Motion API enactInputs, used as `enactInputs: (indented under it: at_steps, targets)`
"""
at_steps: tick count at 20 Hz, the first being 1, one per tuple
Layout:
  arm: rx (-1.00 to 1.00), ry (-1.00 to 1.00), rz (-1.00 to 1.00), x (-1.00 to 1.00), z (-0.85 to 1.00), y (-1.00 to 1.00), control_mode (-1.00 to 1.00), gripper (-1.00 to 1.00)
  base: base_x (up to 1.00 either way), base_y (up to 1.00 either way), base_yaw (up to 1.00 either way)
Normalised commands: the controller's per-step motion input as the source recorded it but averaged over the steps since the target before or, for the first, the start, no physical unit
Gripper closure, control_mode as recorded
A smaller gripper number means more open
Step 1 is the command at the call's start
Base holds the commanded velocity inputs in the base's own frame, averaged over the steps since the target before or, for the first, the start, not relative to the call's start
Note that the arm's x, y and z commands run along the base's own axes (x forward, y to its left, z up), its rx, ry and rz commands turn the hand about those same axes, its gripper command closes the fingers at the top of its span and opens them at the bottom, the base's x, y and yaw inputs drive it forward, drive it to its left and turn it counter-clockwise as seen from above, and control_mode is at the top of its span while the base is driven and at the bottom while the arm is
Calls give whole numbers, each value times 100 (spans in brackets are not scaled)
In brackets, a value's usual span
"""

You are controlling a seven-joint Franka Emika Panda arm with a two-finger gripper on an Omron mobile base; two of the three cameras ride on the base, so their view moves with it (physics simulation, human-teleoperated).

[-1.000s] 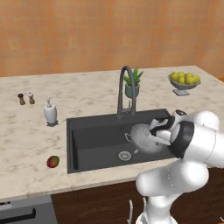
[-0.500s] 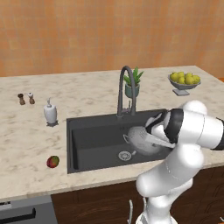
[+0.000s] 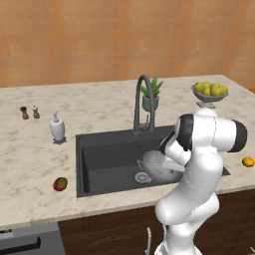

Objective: Put the colander in the sink, put the tangerine, mango in the colander, and turn on the sink faucet and pour water over the colander.

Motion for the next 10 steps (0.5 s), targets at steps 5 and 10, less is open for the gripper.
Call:
enactInputs:
  at_steps: [5, 10]
  targets:
    - [0, 0, 4, 2, -40, 16, -100, 100, 0, 0, 0]
    - [0, 0, 2, 12, -34, 24, -100, 100, 0, 0, 0]
